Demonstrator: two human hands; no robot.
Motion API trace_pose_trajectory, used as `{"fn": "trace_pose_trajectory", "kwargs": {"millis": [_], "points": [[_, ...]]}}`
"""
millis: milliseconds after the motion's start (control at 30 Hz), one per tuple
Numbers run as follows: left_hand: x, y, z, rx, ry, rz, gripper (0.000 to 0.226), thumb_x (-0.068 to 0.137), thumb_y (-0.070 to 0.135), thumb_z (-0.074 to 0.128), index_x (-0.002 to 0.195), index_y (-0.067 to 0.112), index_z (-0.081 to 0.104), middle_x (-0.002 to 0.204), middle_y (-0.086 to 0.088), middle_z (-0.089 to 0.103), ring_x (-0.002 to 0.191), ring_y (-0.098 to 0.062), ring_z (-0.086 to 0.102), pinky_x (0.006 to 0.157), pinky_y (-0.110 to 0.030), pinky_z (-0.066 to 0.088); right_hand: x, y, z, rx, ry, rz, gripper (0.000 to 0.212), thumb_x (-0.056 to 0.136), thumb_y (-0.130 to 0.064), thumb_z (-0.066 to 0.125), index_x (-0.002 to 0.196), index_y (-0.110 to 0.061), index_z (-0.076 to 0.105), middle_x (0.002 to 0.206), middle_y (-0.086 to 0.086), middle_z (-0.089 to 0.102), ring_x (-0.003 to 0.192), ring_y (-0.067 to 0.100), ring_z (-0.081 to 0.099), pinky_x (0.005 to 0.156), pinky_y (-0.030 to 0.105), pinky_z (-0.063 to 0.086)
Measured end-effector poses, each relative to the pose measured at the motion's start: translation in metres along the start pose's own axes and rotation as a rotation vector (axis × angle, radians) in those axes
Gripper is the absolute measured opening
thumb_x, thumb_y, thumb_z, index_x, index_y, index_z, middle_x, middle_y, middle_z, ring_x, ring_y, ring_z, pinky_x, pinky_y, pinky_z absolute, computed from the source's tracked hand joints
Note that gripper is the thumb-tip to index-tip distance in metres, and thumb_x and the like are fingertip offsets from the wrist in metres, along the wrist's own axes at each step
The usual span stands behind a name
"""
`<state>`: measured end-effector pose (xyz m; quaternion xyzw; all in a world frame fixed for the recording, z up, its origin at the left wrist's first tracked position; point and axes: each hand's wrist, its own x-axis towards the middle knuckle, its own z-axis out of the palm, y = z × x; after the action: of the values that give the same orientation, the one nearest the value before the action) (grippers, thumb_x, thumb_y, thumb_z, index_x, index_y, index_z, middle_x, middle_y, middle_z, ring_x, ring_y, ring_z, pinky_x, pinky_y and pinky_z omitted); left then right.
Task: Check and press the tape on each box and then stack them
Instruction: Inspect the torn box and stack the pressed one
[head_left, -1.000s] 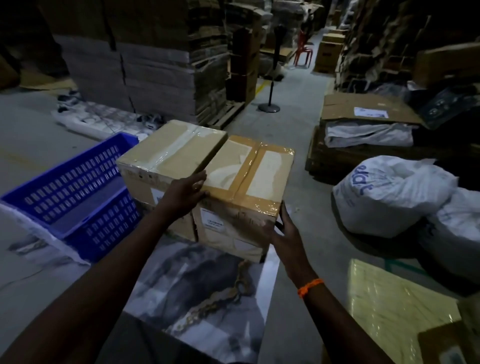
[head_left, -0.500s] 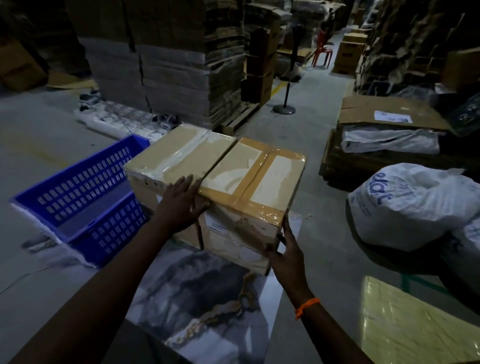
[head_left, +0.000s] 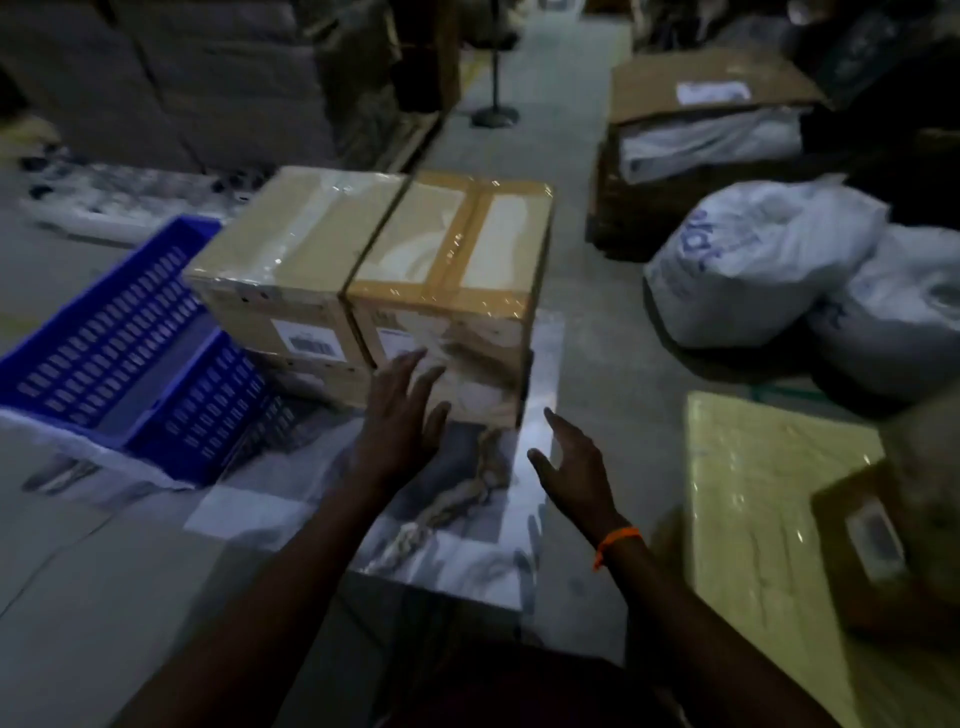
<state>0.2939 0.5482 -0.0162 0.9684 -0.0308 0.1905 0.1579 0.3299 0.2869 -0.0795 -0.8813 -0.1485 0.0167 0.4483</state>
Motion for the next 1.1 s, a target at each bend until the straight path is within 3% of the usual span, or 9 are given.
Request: {"fn": "trace_pose_trajectory", "kwargs": {"millis": [67,167,233,467,567,733,833,900,1100], "points": [[-0.024,0.022,0.02,-0.11,-0.177,0.082,0.046,0.097,0.037,0.047,0.129,0.008,0.063,0.136,-0.018,0.059,0.13,-0.039,0.052,0.106,-0.053,0.045,-0.028,0.018,0.0,-0.104,0.012,0.023,0.071,0.094,-0.051,0.055,0.141,0.002,0.057,0.138,0.025,0.062,0.126,0.043,0.06,0.109,0.043,0.039],[-0.048,0.057,0.044,-0.244,-0.372,0.169,0.039,0.098,0.039,0.049,0.119,0.012,0.069,0.123,-0.01,0.067,0.118,-0.031,0.06,0.099,-0.041,0.049,-0.079,0.032,-0.009,-0.146,0.076,0.092,0.065,0.093,-0.047,0.056,0.141,-0.002,0.058,0.137,0.022,0.063,0.126,0.042,0.06,0.11,0.037,0.035],[-0.057,0.079,0.059,-0.336,-0.43,0.21,0.033,0.099,0.037,0.055,0.119,0.014,0.069,0.119,-0.006,0.068,0.114,-0.025,0.062,0.094,-0.032,0.047,-0.115,0.034,-0.022,-0.139,0.161,0.162,0.059,0.091,-0.036,0.062,0.141,-0.004,0.059,0.137,0.02,0.063,0.127,0.04,0.058,0.111,0.038,0.039],[-0.063,0.196,0.095,-0.49,-0.525,0.415,0.026,0.098,0.029,0.062,0.119,0.015,0.069,0.119,-0.006,0.069,0.114,-0.028,0.06,0.094,-0.031,0.043,-0.222,0.046,-0.126,-0.236,0.474,0.353,0.053,0.093,-0.033,0.066,0.137,-0.004,0.061,0.134,0.016,0.063,0.126,0.033,0.057,0.107,0.042,0.045],[-0.049,0.256,0.106,-0.534,-0.527,0.509,0.028,0.099,0.032,0.061,0.122,0.017,0.068,0.12,-0.004,0.068,0.116,-0.026,0.059,0.095,-0.028,0.041,-0.22,0.058,-0.187,-0.344,0.65,0.366,0.048,0.091,-0.017,0.071,0.136,-0.005,0.059,0.135,0.019,0.059,0.126,0.039,0.056,0.104,0.053,0.049],[-0.007,0.359,0.112,-0.595,-0.497,0.567,0.029,0.1,0.032,0.062,0.125,0.019,0.066,0.122,-0.002,0.068,0.119,-0.023,0.057,0.096,-0.035,0.047,-0.179,0.083,-0.284,-0.651,0.863,0.382,0.059,0.084,-0.025,0.064,0.14,-0.008,0.056,0.148,0.021,0.051,0.14,0.043,0.04,0.117,0.059,0.033],[0.022,0.413,0.121,-0.626,-0.493,0.539,0.031,0.099,0.031,0.062,0.126,0.017,0.066,0.122,-0.004,0.067,0.116,-0.025,0.059,0.095,-0.042,0.049,-0.163,0.113,-0.32,-0.691,0.81,0.471,0.075,0.08,-0.028,0.08,0.149,-0.019,0.051,0.16,0.019,0.04,0.148,0.046,0.031,0.113,0.066,0.029],[0.038,0.446,0.131,-0.682,-0.456,0.472,0.031,0.098,0.031,0.064,0.126,0.016,0.066,0.122,-0.004,0.067,0.113,-0.024,0.06,0.093,-0.046,0.051,-0.166,0.14,-0.331,-0.708,0.78,0.493,0.068,0.084,-0.03,0.08,0.147,-0.026,0.054,0.161,0.017,0.039,0.149,0.047,0.028,0.111,0.072,0.027],[0.097,0.516,0.164,-0.754,-0.294,0.277,0.042,0.091,0.033,0.067,0.126,0.01,0.063,0.122,-0.011,0.062,0.112,-0.027,0.06,0.091,-0.048,0.054,-0.198,0.171,-0.318,-0.563,0.89,0.262,0.049,0.095,-0.018,0.071,0.143,-0.017,0.061,0.16,0.021,0.039,0.154,0.045,0.019,0.117,0.066,0.03]]}}
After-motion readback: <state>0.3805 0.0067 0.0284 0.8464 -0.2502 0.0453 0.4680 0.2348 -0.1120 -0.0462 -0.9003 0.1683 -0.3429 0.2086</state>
